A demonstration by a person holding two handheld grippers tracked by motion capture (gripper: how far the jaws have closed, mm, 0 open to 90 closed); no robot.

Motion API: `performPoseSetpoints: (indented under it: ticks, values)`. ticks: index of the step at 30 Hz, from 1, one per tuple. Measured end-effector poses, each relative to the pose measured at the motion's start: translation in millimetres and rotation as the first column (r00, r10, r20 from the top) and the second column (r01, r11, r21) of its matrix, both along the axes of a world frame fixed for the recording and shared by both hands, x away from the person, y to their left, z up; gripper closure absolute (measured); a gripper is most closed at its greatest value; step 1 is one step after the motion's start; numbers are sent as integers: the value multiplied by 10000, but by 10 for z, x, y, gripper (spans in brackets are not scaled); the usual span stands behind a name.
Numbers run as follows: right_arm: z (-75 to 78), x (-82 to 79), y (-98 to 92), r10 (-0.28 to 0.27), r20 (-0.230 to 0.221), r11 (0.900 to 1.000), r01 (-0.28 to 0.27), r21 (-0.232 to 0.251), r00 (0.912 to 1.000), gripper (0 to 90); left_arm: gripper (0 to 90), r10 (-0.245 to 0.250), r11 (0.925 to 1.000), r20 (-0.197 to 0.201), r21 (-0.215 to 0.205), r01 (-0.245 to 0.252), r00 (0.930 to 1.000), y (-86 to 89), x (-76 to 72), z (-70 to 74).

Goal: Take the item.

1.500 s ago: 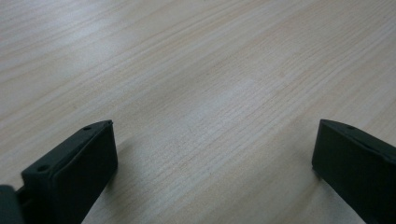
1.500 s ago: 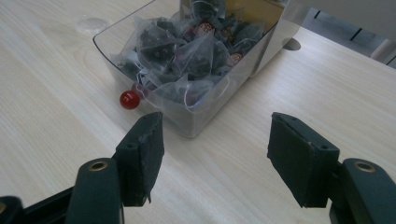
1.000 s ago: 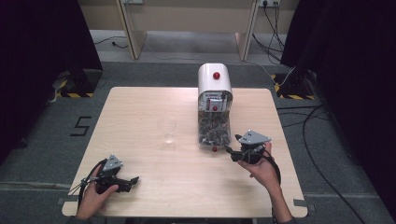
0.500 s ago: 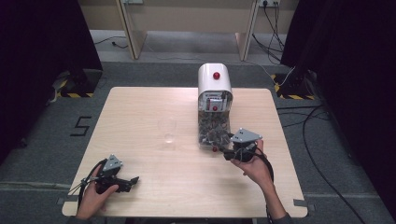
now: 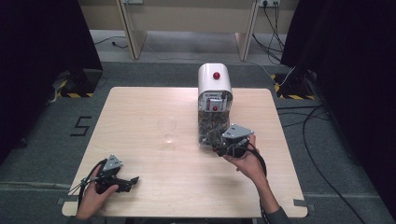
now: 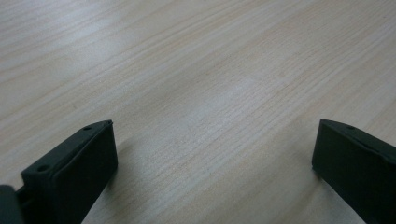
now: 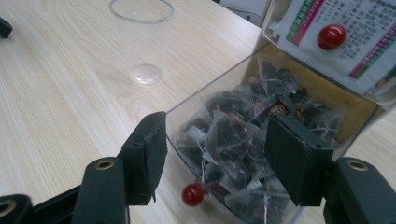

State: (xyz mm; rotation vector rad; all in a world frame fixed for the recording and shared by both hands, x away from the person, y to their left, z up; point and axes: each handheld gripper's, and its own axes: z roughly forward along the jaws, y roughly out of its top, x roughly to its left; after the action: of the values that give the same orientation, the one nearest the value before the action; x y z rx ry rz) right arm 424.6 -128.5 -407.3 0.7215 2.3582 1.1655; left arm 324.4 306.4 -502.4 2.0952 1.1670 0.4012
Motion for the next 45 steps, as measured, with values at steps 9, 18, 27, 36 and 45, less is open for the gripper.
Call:
performPoseSetpoints:
  ticks: [9,18,27,36,45]
  values:
    - [-24,73,81,-15,-68,10000,14,-99,10000,399,0,0,10000,1,0,0,10000,0,0,0]
    - [7,145,113,17,1,10000,-17,49,10000,399,0,-1,10000,0,0,1,10000,0,0,0]
    - [-63,234,203,22,-91,10000,-22,-66,10000,403,0,-2,10000,1,3,2,10000,0,0,0]
    - [-200,340,245,-117,-284,9993,107,-362,9995,412,0,-1,10000,1,2,1,10000,0,0,0]
    - [-341,406,236,-213,-648,9981,174,-596,9977,438,0,0,10000,1,1,0,10000,0,0,0]
